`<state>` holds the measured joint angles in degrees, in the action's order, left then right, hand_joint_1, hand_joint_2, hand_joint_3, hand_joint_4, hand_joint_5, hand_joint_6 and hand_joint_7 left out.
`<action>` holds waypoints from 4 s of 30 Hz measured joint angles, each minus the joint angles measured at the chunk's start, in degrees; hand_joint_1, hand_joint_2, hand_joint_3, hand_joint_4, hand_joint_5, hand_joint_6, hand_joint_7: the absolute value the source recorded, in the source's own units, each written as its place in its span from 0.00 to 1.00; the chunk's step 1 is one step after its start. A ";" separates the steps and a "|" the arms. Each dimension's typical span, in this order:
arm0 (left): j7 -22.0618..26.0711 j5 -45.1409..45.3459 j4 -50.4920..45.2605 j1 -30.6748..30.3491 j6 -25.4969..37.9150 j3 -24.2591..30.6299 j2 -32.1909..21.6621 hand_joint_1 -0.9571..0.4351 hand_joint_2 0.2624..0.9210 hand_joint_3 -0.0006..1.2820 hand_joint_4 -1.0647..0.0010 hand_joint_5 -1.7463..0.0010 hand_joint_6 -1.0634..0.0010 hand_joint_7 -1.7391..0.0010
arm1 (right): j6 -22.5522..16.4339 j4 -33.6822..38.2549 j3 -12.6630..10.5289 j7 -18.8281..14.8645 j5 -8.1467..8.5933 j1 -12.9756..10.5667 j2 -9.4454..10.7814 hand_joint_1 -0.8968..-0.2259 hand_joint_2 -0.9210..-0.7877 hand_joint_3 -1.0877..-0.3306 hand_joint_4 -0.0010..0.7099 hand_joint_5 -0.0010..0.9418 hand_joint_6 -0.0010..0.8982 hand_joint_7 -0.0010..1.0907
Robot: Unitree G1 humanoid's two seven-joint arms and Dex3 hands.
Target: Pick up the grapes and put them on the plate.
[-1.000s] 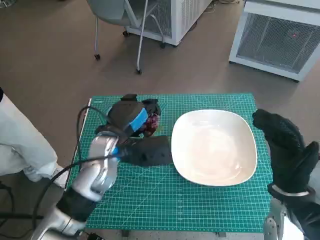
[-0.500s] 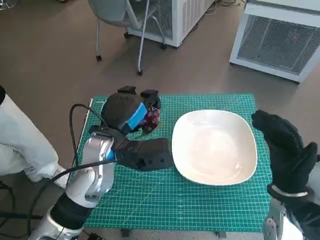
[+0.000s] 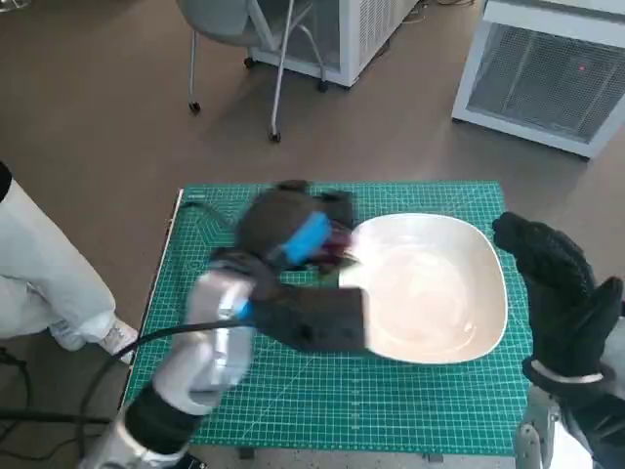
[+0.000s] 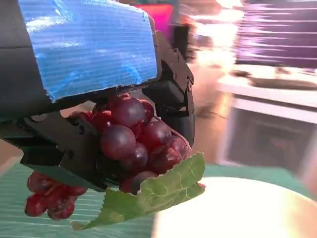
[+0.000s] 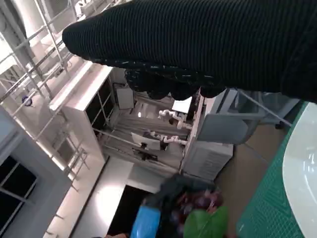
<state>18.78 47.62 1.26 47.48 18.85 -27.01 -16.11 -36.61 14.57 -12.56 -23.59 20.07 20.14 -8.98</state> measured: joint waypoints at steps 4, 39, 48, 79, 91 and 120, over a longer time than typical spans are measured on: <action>0.14 0.78 1.51 3.72 -1.50 -1.46 2.29 0.69 1.00 0.08 0.38 0.28 0.46 0.33 | 0.15 -0.46 -0.08 0.00 0.04 -0.63 -0.01 0.61 0.00 0.74 0.75 0.00 0.22 0.52; 3.44 -5.79 24.05 16.61 -7.64 -3.22 14.08 0.69 0.99 0.27 0.66 0.14 0.65 0.16 | 0.86 -4.85 -1.14 1.59 0.28 -4.92 0.21 0.65 0.00 0.73 0.75 0.00 0.21 0.52; 10.54 -13.69 29.09 17.61 -9.77 -1.29 14.08 0.94 0.62 0.50 0.48 0.16 0.68 0.87 | 1.11 -5.07 -1.13 1.96 0.27 -5.26 0.31 0.65 0.00 0.73 0.75 0.00 0.21 0.52; 1.59 -21.57 35.97 14.04 -25.35 3.85 12.05 0.44 0.98 0.02 1.00 1.00 0.85 0.99 | 1.67 -5.19 -0.69 2.69 -0.11 -5.30 0.75 0.63 0.00 0.72 0.75 0.00 0.21 0.53; 2.64 -35.08 33.96 7.60 -34.42 14.90 7.39 0.41 1.00 0.08 0.91 0.98 0.75 0.97 | 2.12 -5.89 -0.42 2.87 -0.19 -5.42 0.89 0.63 0.00 0.72 0.75 0.00 0.21 0.53; 16.02 -72.31 32.42 -11.92 -43.04 36.81 10.29 0.38 1.00 0.20 0.72 0.99 0.65 0.97 | 3.67 -6.11 1.55 3.49 -1.27 -4.09 1.35 0.62 0.00 0.73 0.76 0.00 0.21 0.54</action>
<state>34.80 -24.69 33.67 35.56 -24.20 9.80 -5.82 -32.93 8.46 -11.01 -20.10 18.80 16.05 -7.63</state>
